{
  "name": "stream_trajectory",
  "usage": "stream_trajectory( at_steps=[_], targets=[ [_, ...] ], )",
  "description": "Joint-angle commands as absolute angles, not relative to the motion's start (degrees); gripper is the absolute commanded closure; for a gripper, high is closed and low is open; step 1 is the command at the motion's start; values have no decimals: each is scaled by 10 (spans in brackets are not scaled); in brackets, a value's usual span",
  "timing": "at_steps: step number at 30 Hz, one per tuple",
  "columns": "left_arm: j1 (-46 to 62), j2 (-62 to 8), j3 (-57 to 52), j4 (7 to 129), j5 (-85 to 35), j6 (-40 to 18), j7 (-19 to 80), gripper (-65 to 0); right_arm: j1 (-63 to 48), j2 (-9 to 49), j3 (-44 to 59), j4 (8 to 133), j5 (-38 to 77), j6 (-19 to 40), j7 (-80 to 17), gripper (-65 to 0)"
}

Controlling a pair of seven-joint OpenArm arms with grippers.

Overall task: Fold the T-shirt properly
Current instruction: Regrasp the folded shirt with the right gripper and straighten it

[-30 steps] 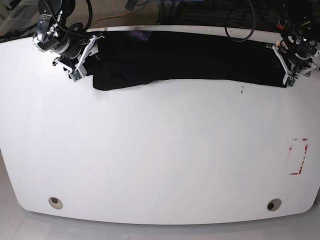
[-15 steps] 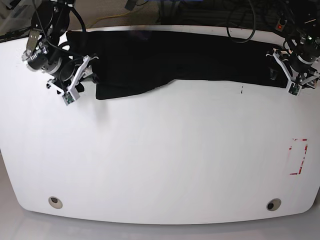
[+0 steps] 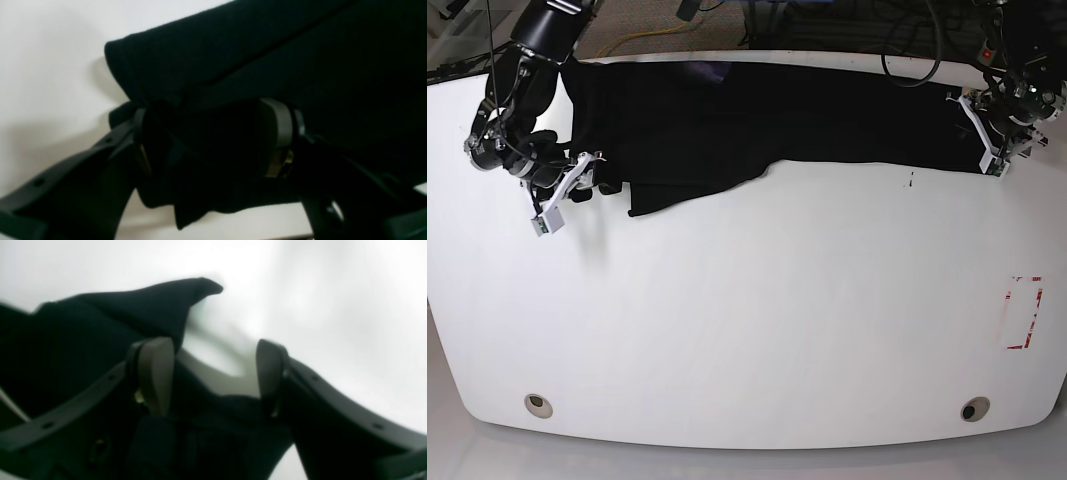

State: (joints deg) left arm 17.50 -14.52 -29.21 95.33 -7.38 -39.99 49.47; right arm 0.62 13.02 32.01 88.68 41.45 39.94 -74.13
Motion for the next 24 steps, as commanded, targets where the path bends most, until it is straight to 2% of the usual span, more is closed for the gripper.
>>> stream_trajectory(
  at_steps=[1,6,11,15,24],
  targets=[
    [167,-150,-288,931,-48,-400,486,-367,30,146,328,845,461,400,-736,-377],
    [169,-150,-285,925,-48,-400,470,-367,63,161,319,769,503,400,-736,-377],
    [167,-150,-285,925,-48,-400,470,-367,87,145,317,735,502,395,-734,-377],
    [166,-150,-285,925,-48,-400,470,-367,100,140,315,717,501,364,-733,-377],
    [166,-150,-284,925,-48,-400,470,-367,109,124,254,713,501,361,-717,-371]
  ],
)
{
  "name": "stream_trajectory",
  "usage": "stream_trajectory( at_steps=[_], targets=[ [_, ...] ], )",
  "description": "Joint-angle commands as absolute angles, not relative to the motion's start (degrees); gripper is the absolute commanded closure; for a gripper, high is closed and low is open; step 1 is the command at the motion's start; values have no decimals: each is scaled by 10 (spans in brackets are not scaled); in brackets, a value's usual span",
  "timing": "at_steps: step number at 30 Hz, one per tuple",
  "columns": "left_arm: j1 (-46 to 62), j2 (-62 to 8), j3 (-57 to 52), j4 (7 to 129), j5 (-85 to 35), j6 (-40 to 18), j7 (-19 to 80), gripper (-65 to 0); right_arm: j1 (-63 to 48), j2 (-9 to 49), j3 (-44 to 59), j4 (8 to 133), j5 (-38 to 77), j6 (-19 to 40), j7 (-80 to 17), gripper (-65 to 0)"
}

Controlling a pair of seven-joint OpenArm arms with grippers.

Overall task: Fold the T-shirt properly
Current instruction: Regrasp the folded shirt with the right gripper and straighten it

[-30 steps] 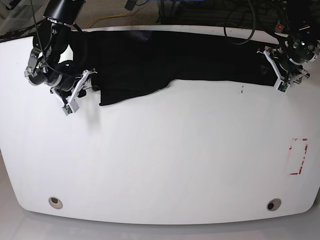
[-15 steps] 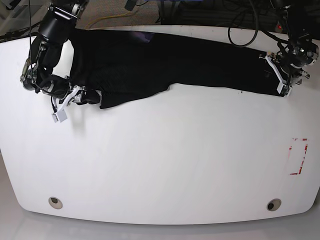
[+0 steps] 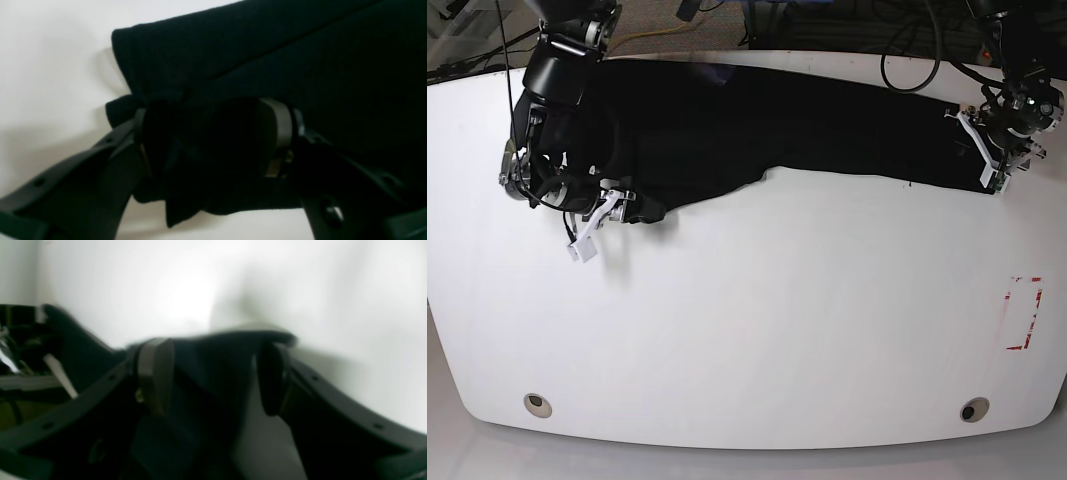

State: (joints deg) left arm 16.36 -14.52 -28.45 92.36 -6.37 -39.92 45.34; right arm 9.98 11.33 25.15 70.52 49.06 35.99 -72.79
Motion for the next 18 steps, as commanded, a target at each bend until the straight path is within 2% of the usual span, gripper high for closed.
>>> stream_trajectory(
  at_steps=[1,4,10,18],
  targets=[
    [166,-150,-284,925,-48,-400,470,-367,109,124,250,713,501,361,-715,-369],
    [166,-150,-284,925,-48,-400,470,-367,103,125,232,713,501,361,-698,-312],
    [167,-150,-284,924,-48,-400,470,-367,103,131,193,713,501,361,-675,-19],
    [167,-150,-284,924,-48,-400,470,-367,100,144,171,744,502,365,-656,0]
  ],
)
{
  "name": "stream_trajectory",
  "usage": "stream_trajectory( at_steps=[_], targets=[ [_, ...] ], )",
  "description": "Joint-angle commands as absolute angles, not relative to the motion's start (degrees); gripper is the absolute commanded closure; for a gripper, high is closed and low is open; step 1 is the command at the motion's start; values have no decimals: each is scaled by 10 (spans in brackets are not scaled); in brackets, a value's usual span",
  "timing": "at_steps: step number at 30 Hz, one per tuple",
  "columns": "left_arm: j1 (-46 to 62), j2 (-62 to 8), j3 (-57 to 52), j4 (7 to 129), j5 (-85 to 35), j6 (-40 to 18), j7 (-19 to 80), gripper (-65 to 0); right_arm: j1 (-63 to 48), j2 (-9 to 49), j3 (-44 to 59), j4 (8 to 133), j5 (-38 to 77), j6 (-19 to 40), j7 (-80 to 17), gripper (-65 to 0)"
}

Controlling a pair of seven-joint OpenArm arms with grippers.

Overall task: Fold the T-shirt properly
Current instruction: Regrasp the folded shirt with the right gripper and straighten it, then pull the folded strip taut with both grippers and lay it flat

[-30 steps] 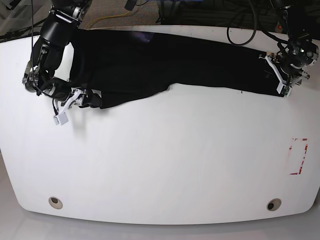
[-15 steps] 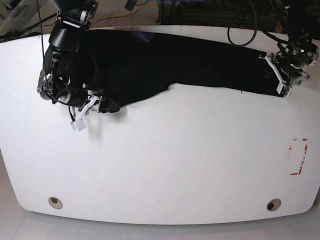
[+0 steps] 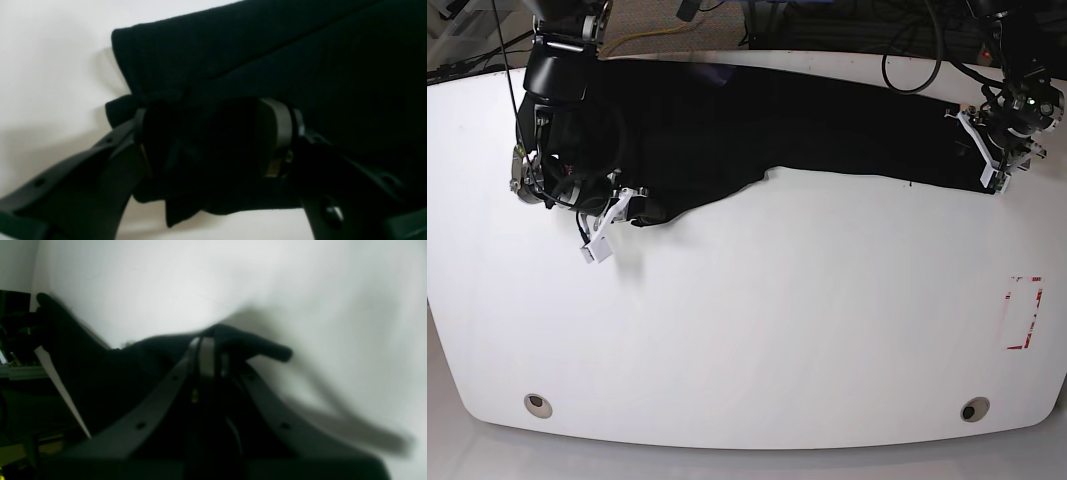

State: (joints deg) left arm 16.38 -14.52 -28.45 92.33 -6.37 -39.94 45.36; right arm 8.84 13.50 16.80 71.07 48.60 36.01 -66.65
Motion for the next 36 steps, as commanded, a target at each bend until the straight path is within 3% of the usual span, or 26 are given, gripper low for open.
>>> stream_trajectory(
  at_steps=[1,6,22,36],
  targets=[
    [167,-150,-285,923,-48,-400,470,-367,95,144,171,759,502,365,-656,0],
    [168,-150,-286,921,-48,-400,470,-367,55,162,174,858,509,400,-657,0],
    [165,-148,-285,920,3,-400,471,-367,-173,195,303,1031,714,400,-680,0],
    [165,-147,-285,920,3,-400,471,-367,-267,202,310,1013,659,400,-680,0]
  ],
)
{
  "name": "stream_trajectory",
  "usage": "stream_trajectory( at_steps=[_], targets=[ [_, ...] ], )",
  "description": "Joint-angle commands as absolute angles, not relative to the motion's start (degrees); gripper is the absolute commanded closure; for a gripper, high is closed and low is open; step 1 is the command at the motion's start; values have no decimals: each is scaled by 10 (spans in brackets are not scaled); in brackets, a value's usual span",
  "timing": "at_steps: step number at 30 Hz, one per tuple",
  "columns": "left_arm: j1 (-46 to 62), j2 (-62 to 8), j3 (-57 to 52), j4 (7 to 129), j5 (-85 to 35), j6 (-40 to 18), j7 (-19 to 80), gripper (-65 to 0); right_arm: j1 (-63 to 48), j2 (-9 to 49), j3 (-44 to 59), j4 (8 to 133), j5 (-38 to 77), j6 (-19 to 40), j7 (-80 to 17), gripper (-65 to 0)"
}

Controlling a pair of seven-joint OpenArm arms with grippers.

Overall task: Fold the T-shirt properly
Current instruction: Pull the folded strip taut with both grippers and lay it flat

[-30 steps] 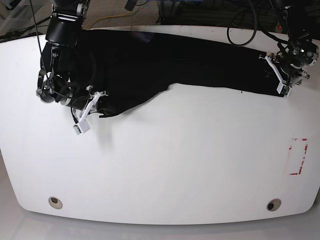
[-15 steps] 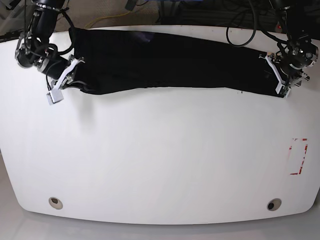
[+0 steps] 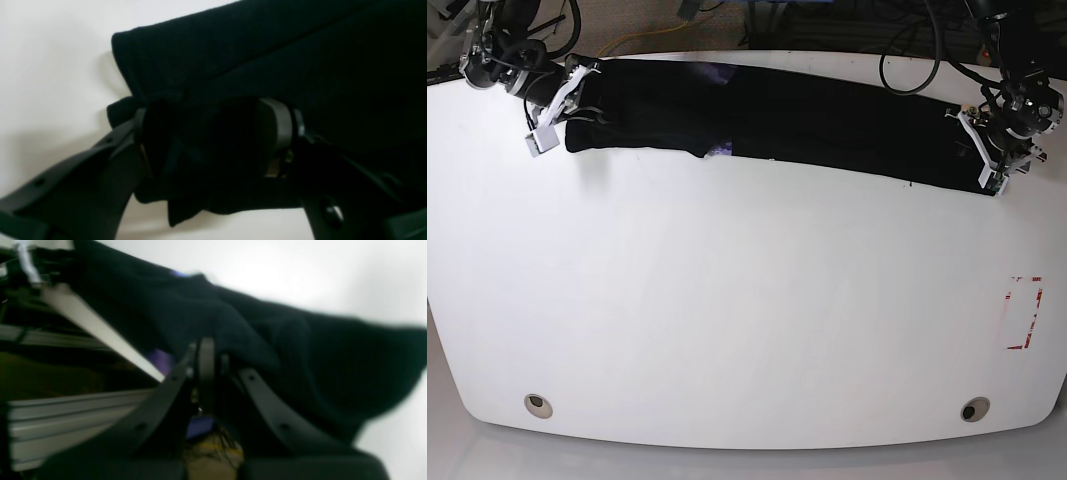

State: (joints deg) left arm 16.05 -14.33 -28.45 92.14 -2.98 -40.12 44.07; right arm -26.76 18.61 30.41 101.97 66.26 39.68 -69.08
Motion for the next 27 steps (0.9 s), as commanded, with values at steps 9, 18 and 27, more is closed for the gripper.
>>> stream_trajectory(
  at_steps=[9,18,27],
  targets=[
    [165,-147,-286,919,3,-400,471,-367,-278,211,356,970,553,400,-680,-149],
    [165,-147,-285,919,3,-400,471,-367,-313,231,421,1004,576,400,-680,-331],
    [165,-147,-285,920,0,-400,471,-367,-290,206,335,1083,662,400,-680,-401]
  ],
)
